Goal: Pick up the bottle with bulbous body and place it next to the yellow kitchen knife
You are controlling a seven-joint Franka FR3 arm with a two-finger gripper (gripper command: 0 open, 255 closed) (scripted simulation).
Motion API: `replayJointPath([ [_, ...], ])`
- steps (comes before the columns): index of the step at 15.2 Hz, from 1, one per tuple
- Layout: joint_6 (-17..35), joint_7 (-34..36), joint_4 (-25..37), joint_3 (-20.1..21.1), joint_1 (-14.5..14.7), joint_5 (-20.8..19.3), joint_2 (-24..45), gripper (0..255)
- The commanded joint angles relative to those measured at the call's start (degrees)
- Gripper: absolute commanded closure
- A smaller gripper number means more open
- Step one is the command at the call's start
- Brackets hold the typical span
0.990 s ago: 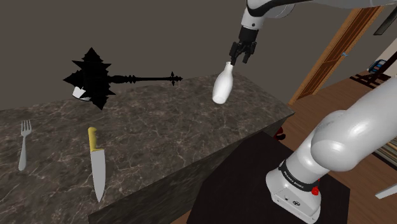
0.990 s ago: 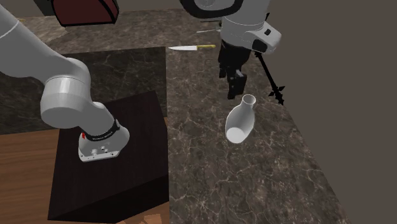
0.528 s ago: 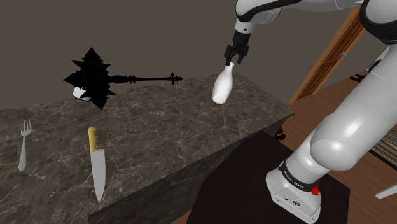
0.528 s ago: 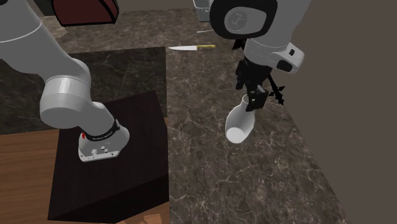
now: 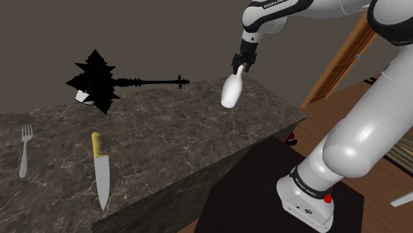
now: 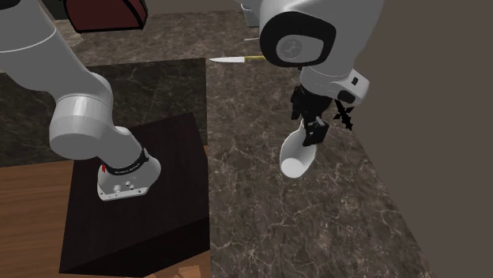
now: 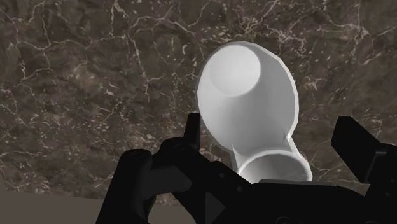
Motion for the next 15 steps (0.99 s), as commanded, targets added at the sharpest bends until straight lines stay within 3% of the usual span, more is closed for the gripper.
replayJointPath([
  [1,0.2,0.0,-0.2,0.0,0.0,0.0,0.0,0],
  [5,0.2,0.0,-0.2,0.0,0.0,0.0,0.0,0],
  [6,0.2,0.0,-0.2,0.0,0.0,0.0,0.0,255],
  [15,0.2,0.0,-0.2,0.0,0.0,0.0,0.0,255],
])
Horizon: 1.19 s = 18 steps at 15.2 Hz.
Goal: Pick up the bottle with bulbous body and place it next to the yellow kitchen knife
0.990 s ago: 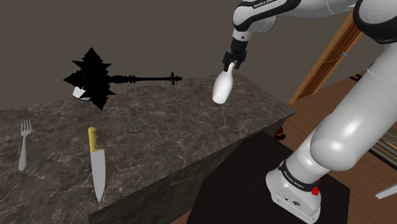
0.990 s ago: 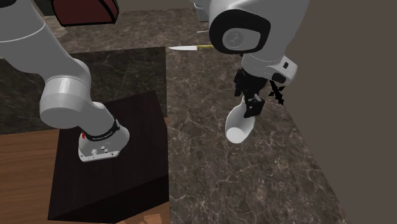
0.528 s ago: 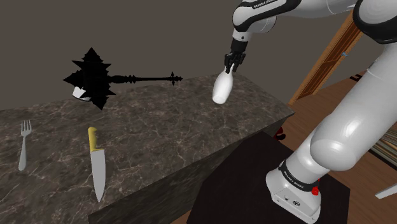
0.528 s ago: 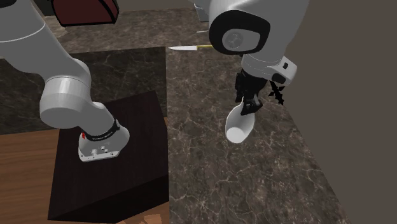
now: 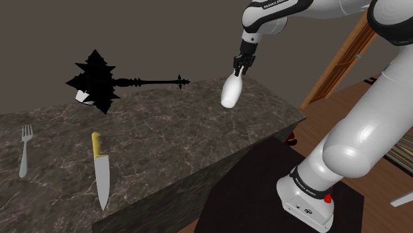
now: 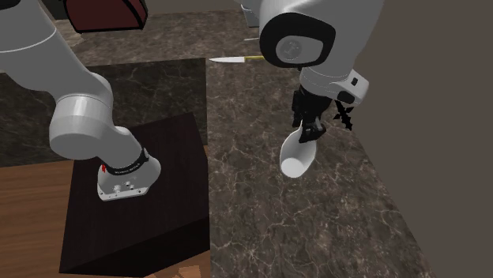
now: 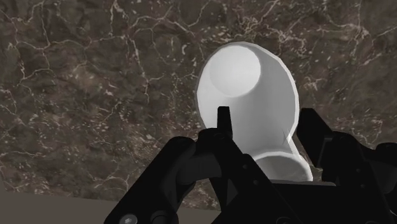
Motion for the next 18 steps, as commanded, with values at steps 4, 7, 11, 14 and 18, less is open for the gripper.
replayJointPath([
  [4,-3.0,0.3,2.0,0.0,0.0,-0.4,-1.0,255],
  [7,-5.2,0.4,3.6,0.0,0.1,-0.6,-1.6,255],
  [11,-8.2,0.6,6.0,0.1,0.1,-0.8,-2.3,255],
  [14,-10.4,0.7,7.9,0.1,0.1,-1.0,-2.7,255],
  [18,-13.5,0.8,10.6,0.1,0.2,-1.1,-3.0,255],
])
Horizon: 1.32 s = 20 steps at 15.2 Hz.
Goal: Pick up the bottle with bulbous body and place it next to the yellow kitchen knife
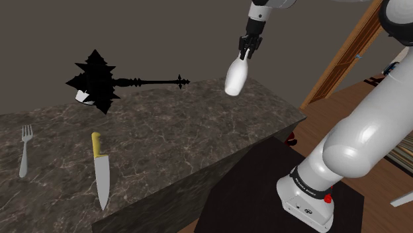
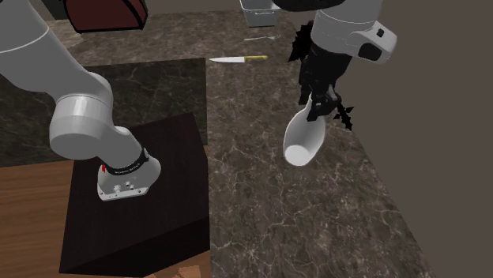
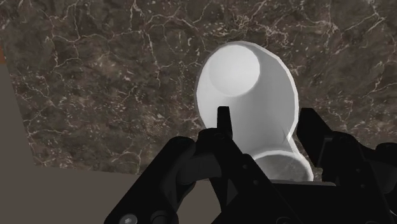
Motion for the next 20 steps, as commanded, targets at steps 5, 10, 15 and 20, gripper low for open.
replayJointPath([
  [5,-4.5,0.0,4.4,0.0,0.0,0.0,-0.1,255],
  [10,-8.4,-0.1,8.6,0.0,0.0,0.0,0.1,255],
  [15,-12.4,-0.2,13.2,-0.1,-0.1,0.2,0.8,255],
  [20,-16.6,-0.4,18.3,-0.2,-0.2,0.6,1.8,255],
])
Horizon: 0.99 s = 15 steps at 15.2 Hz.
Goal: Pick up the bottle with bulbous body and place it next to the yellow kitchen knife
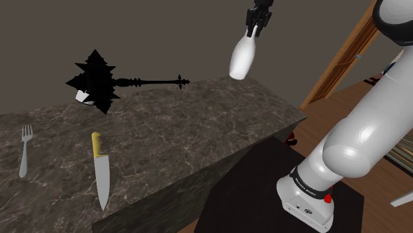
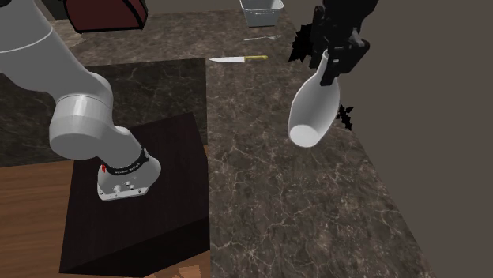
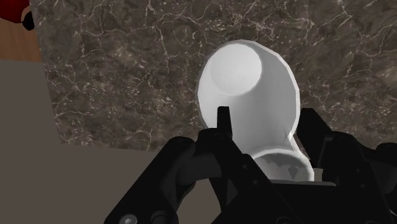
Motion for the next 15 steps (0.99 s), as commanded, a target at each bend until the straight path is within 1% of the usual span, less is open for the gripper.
replayJointPath([
  [1,-1.8,-0.1,2.3,-0.1,-0.1,0.2,0.5,255],
  [9,-9.0,-0.7,12.1,-0.4,-0.6,1.1,3.4,255],
  [15,-15.1,-1.4,21.4,-0.9,-1.4,2.3,6.7,255],
])
